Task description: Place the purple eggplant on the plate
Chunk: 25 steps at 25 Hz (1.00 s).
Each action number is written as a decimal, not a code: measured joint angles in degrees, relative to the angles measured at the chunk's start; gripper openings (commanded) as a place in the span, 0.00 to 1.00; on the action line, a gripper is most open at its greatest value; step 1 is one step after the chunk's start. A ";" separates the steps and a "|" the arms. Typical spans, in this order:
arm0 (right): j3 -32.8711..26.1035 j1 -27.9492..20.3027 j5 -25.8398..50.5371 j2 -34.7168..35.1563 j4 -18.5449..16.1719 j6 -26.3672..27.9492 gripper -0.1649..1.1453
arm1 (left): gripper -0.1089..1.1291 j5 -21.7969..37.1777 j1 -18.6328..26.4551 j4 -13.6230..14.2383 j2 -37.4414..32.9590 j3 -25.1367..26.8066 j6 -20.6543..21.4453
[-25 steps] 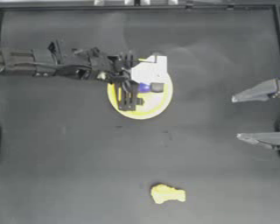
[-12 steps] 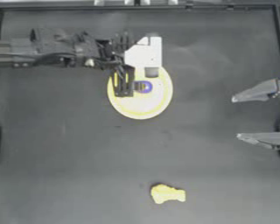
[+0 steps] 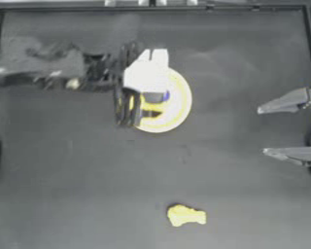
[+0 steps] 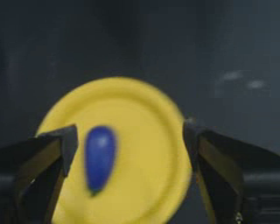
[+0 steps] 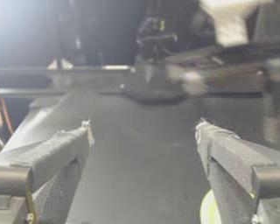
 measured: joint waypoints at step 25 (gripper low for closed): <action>0.09 0.00 0.00 -0.18 0.26 -0.09 0.89 | 0.89 -18.19 -9.40 -0.97 -25.05 23.47 -11.07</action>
